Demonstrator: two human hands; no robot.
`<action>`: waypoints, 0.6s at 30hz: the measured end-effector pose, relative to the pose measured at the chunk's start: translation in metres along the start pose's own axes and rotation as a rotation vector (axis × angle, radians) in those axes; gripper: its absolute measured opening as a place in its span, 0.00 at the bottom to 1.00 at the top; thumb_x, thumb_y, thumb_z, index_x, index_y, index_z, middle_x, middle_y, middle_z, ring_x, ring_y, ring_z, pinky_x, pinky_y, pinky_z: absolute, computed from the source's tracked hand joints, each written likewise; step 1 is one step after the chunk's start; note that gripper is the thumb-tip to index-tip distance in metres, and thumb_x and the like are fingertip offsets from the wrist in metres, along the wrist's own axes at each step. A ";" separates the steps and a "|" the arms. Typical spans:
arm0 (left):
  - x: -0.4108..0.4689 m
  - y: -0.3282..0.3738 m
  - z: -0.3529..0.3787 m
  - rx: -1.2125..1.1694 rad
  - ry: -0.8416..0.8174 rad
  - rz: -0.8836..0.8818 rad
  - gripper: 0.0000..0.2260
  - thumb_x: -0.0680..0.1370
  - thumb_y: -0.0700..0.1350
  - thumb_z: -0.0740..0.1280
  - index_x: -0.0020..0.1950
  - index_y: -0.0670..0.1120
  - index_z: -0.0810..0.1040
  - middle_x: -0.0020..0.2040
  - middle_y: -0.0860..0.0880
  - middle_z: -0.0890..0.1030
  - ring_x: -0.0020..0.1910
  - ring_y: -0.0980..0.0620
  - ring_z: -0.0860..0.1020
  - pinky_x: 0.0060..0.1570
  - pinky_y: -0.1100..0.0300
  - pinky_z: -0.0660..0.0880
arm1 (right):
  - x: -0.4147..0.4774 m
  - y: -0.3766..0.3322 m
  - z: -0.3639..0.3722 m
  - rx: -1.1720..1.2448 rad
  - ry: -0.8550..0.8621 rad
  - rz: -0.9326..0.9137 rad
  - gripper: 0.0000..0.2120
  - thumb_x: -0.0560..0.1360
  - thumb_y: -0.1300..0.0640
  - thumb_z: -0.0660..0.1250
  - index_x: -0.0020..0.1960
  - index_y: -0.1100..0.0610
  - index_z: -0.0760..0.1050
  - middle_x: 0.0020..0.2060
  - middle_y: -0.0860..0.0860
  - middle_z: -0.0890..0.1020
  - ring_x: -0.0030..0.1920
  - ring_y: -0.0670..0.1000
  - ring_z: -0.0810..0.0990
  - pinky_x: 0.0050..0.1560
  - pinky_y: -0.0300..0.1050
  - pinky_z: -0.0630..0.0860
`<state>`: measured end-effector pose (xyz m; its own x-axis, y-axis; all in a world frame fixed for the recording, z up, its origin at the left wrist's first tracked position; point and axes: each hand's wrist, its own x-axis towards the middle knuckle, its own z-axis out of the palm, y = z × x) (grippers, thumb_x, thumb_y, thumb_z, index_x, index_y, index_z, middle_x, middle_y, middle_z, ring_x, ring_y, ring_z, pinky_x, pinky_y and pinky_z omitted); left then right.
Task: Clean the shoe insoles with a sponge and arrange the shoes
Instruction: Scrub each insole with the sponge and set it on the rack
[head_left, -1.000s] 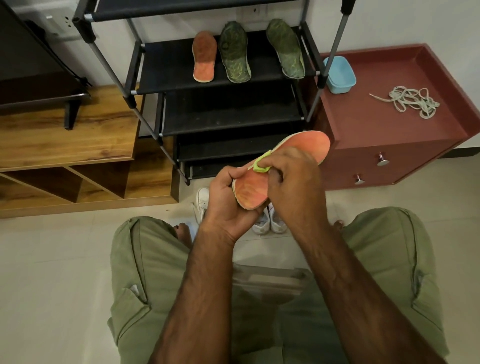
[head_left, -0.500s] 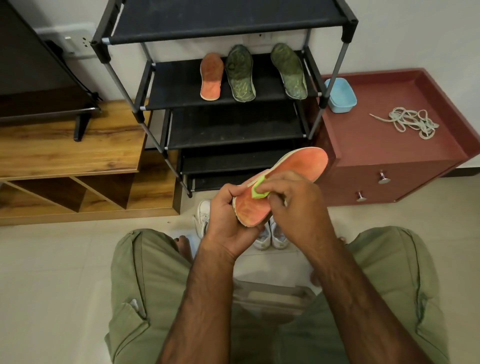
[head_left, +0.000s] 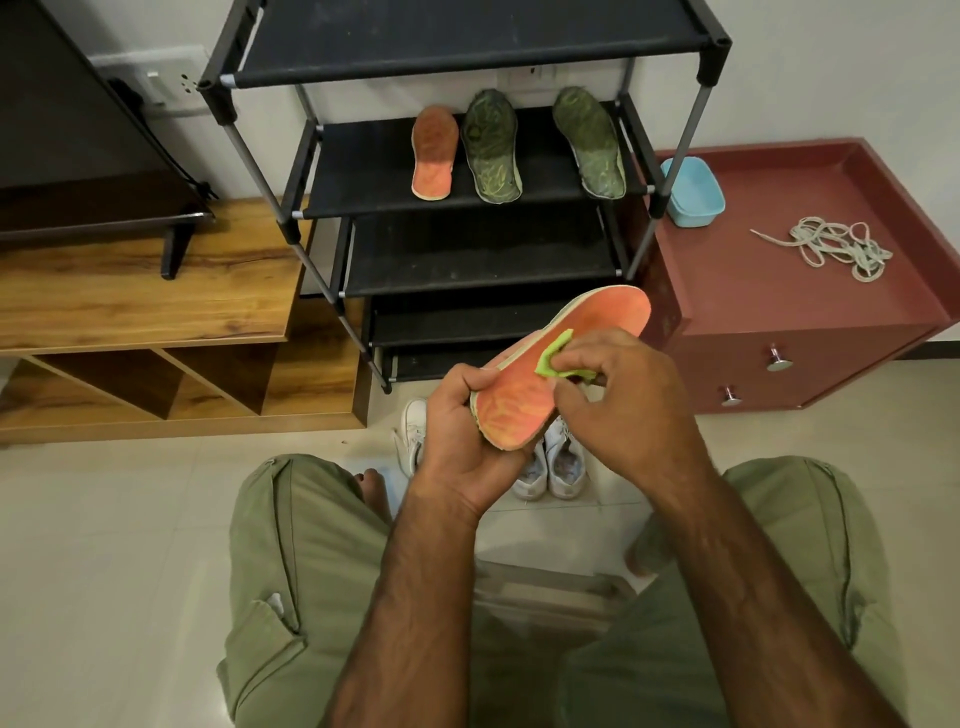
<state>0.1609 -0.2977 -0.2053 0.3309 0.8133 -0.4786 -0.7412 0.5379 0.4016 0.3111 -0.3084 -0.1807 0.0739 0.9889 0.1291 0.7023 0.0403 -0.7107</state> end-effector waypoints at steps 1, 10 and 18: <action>-0.001 0.000 0.000 -0.013 -0.014 0.004 0.25 0.77 0.43 0.57 0.71 0.35 0.74 0.64 0.34 0.79 0.64 0.38 0.76 0.72 0.47 0.69 | 0.001 -0.001 -0.001 0.025 -0.002 0.017 0.07 0.75 0.55 0.76 0.52 0.51 0.87 0.53 0.42 0.82 0.51 0.40 0.80 0.54 0.30 0.75; -0.002 -0.001 0.002 -0.067 -0.150 0.028 0.29 0.71 0.38 0.58 0.73 0.38 0.72 0.62 0.38 0.79 0.57 0.41 0.81 0.60 0.50 0.78 | 0.014 -0.014 -0.006 0.016 0.046 -0.072 0.09 0.72 0.62 0.78 0.50 0.52 0.84 0.49 0.42 0.82 0.49 0.42 0.80 0.50 0.36 0.78; 0.003 -0.003 0.006 0.153 0.009 0.022 0.17 0.77 0.35 0.61 0.66 0.38 0.76 0.56 0.39 0.82 0.50 0.45 0.82 0.49 0.54 0.79 | 0.024 -0.009 -0.016 0.240 0.104 -0.072 0.22 0.73 0.68 0.75 0.62 0.49 0.82 0.52 0.40 0.80 0.53 0.41 0.81 0.53 0.38 0.81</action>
<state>0.1678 -0.2959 -0.2036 0.3096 0.8236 -0.4751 -0.6506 0.5479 0.5258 0.3175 -0.2877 -0.1605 0.1109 0.9628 0.2465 0.5211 0.1549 -0.8393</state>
